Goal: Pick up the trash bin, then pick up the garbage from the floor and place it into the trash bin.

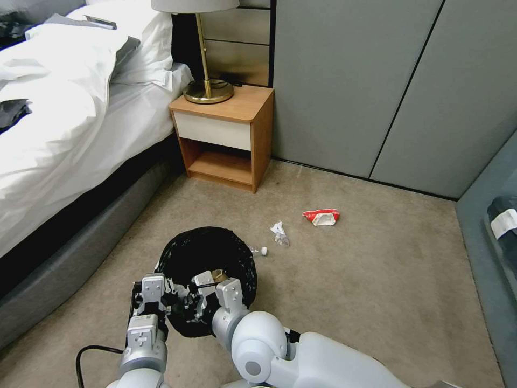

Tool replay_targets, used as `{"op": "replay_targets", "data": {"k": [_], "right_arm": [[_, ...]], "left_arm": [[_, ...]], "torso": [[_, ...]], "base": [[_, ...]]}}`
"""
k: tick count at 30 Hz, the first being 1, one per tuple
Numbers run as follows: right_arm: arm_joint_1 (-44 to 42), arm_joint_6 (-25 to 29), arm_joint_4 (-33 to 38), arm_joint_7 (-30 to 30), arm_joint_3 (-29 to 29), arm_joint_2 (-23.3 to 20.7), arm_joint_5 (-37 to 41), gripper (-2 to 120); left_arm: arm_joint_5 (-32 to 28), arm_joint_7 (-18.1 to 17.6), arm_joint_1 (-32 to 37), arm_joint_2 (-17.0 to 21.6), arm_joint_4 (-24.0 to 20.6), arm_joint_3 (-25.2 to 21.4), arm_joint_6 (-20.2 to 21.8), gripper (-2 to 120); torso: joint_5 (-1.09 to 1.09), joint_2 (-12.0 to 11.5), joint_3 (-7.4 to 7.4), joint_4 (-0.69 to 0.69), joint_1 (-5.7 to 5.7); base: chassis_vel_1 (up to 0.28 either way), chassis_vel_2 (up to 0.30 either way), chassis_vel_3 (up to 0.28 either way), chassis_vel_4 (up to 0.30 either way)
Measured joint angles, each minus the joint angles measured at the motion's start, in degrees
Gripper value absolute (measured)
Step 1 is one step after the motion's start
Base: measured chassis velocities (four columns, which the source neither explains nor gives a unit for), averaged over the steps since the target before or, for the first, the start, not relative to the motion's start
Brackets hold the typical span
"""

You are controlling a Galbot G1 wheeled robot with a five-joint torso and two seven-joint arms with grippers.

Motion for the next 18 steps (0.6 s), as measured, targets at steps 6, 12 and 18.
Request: {"op": "replay_targets", "data": {"k": [6,12,18], "right_arm": [[1.07,-2.66,0.88,4.40,0.32,0.13,1.92,47],[1.16,-3.67,0.83,6.31,0.67,0.00,1.97,67],[0.88,-4.96,1.35,6.59,1.53,-0.50,1.23,87]], "left_arm": [[-0.06,0.08,0.04,0.19,0.00,-0.14,0.00,1],[-0.18,0.11,-0.02,0.30,0.00,-0.32,0.00,1],[0.51,0.26,-0.40,0.36,0.40,-0.80,-0.09,1]], "torso": [[0.00,0.00,0.00,0.00,0.00],[0.00,0.00,0.00,0.01,0.00],[0.00,0.00,0.00,0.00,0.00]], "base": [[0.000,0.000,0.000,0.000],[0.000,0.000,0.000,0.000],[0.000,0.000,0.000,0.000]]}}
